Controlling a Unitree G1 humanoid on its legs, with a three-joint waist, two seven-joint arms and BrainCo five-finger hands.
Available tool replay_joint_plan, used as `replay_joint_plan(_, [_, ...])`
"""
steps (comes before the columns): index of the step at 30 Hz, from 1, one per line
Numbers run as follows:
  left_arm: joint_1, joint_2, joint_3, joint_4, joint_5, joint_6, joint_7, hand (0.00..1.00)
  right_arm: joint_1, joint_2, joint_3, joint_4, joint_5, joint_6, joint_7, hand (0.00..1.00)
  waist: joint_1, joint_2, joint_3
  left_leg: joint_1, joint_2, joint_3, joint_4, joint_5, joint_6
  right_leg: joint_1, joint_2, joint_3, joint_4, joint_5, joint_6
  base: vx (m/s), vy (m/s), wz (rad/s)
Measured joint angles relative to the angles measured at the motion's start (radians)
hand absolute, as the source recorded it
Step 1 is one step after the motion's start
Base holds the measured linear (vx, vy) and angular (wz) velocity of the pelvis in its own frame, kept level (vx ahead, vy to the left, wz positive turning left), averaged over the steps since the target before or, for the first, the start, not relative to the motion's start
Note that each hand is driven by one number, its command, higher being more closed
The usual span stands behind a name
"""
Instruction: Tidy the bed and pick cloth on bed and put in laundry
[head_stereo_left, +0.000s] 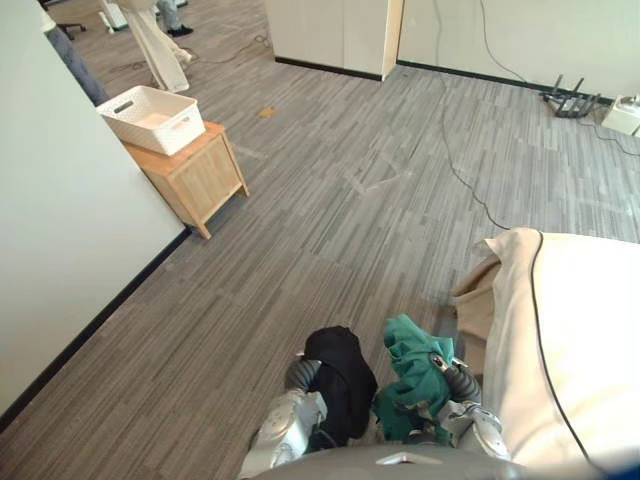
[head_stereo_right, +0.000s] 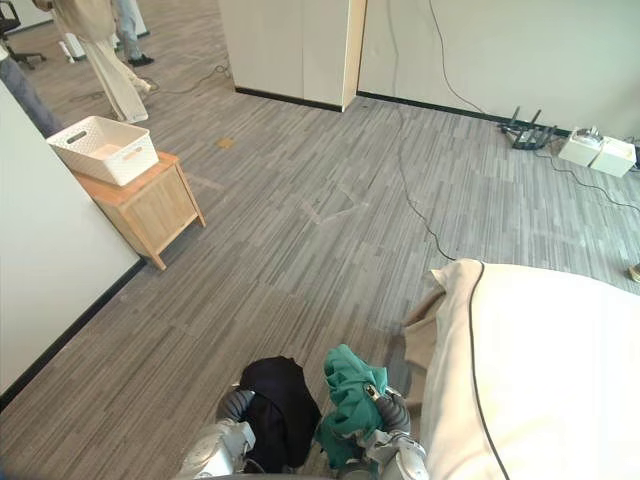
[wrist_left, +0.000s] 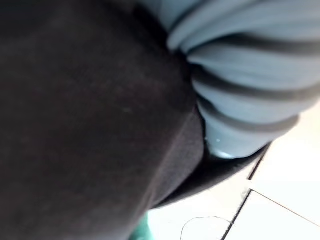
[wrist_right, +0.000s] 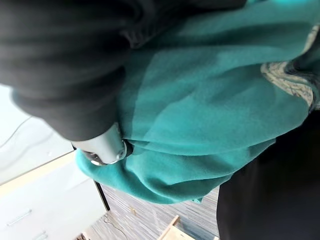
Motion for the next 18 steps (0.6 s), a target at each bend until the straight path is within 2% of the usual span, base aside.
replay_joint_plan(3, [-0.009,0.014,0.003,0.015,0.001,0.002,0.009,1.00,0.002,-0.002,0.015,-0.007,0.000,0.000,0.002,1.00,-0.004,0.009,0.008,0.028,0.034,-0.029,0.018,-0.028,-0.037,-0.038,0.031,-0.002,-0.174,0.011,0.012,0.22,0.015,0.33])
replay_joint_plan(4, [-0.019,0.019,0.002,0.015,0.001,0.002,0.009,1.00,0.001,-0.001,0.020,-0.010,0.000,0.001,0.005,1.00,-0.002,0.010,0.008,0.036,0.041,-0.031,0.027,-0.041,-0.059,-0.055,0.041,0.002,-0.312,0.056,0.015,0.25,-0.014,0.27])
replay_joint_plan(6, [-0.030,0.026,0.002,0.015,0.001,0.002,0.011,1.00,-0.003,0.000,0.020,-0.024,-0.001,0.010,0.010,1.00,0.001,0.014,0.013,0.052,0.043,-0.036,0.036,-0.057,-0.082,-0.078,0.050,0.030,-0.472,0.150,0.008,0.34,-0.063,0.17])
replay_joint_plan(7, [-0.031,0.028,0.003,0.015,0.000,0.002,0.015,1.00,-0.001,0.000,0.020,-0.039,-0.001,0.017,0.013,1.00,0.000,0.020,0.020,0.062,0.047,-0.040,0.052,-0.076,-0.110,-0.085,0.053,0.045,-0.537,0.203,0.009,0.45,-0.135,0.11])
replay_joint_plan(10, [-0.038,0.030,0.005,0.015,-0.001,0.001,0.016,1.00,0.001,-0.001,0.020,-0.057,-0.002,0.033,0.023,1.00,0.001,0.030,0.040,0.085,0.070,-0.057,0.111,-0.150,-0.141,-0.086,0.055,0.048,-0.597,0.294,0.005,0.35,-0.167,0.17])
replay_joint_plan(12, [-0.039,0.033,0.003,0.015,-0.003,0.000,0.017,1.00,0.002,-0.006,0.020,-0.066,-0.002,0.048,0.034,1.00,-0.001,0.030,0.034,0.085,0.103,-0.073,0.181,-0.249,-0.164,-0.089,0.056,0.045,-0.542,0.288,-0.016,0.43,-0.301,0.19])
replay_joint_plan(13, [-0.039,0.026,0.000,0.019,-0.018,-0.001,0.026,1.00,-0.002,-0.020,0.020,-0.073,-0.003,0.058,0.037,1.00,0.001,0.049,0.028,0.086,0.137,-0.072,0.212,-0.290,-0.181,-0.105,0.077,0.026,-0.482,0.267,-0.066,0.47,-0.323,0.09])
replay_joint_plan(14, [-0.037,0.015,-0.008,0.024,-0.030,-0.001,0.043,1.00,-0.004,-0.041,0.023,-0.079,-0.002,0.063,0.037,1.00,0.002,0.079,0.003,0.078,0.198,-0.063,0.259,-0.305,-0.232,-0.103,0.121,0.008,-0.447,0.205,-0.082,0.60,-0.379,0.09])
replay_joint_plan(15, [-0.053,0.021,-0.010,0.026,-0.042,-0.004,0.054,1.00,-0.012,-0.045,0.029,-0.072,-0.002,0.062,0.037,1.00,-0.002,0.097,0.002,-0.005,0.238,-0.048,0.449,-0.291,-0.235,-0.098,0.143,-0.007,-0.436,0.166,-0.114,0.50,-0.319,0.04])
replay_joint_plan(17, [-0.063,0.007,0.002,0.026,-0.060,-0.008,0.057,1.00,-0.044,-0.067,0.029,-0.065,-0.002,0.062,0.038,1.00,0.010,0.108,0.008,-0.151,0.326,-0.025,0.804,-0.192,-0.225,-0.048,0.178,-0.005,-0.465,0.155,-0.174,0.52,-0.325,-0.27])
replay_joint_plan(18, [-0.063,-0.008,0.010,0.027,-0.066,-0.010,0.057,1.00,-0.055,-0.068,0.018,-0.065,-0.002,0.058,0.038,1.00,0.008,0.119,0.018,-0.199,0.362,-0.029,0.948,-0.189,-0.227,0.026,0.205,0.000,-0.507,0.148,-0.185,0.56,-0.299,-0.32])
